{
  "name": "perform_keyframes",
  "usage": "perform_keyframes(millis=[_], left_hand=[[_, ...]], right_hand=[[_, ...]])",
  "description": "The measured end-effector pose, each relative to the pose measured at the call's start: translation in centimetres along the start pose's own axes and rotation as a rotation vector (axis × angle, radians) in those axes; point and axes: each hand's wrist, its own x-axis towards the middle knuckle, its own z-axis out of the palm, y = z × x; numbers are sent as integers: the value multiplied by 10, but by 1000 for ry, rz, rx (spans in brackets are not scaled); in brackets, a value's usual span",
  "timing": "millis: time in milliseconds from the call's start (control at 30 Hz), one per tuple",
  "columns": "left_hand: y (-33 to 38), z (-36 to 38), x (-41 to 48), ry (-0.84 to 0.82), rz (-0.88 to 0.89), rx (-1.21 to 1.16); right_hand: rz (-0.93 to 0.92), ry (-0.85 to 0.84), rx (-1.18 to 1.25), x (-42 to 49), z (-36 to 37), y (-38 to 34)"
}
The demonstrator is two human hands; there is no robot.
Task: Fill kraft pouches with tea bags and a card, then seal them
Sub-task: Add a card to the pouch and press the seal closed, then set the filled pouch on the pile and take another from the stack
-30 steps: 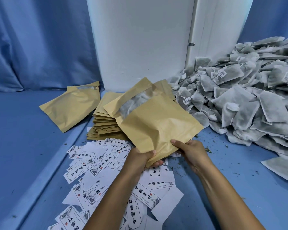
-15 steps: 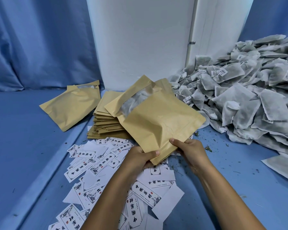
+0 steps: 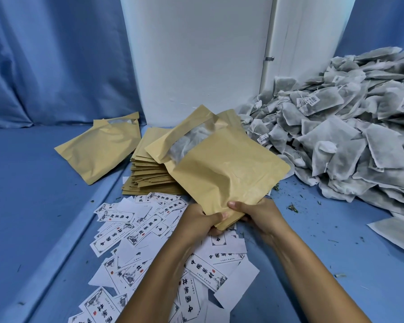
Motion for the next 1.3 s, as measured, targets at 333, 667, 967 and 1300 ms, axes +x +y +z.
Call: perform_keyframes(millis=[333, 667, 967, 1300], left_hand=[[7, -6, -5, -118, -3, 29], [1, -26, 1, 143, -21, -53], [1, -23, 3, 260, -14, -303], [3, -32, 10, 243, -50, -336]], right_hand=[[41, 197, 154, 21, -60, -34], [-169, 302, -113, 28, -78, -22], [-278, 100, -278, 15, -46, -17], [-382, 167, -271, 7, -10, -22]])
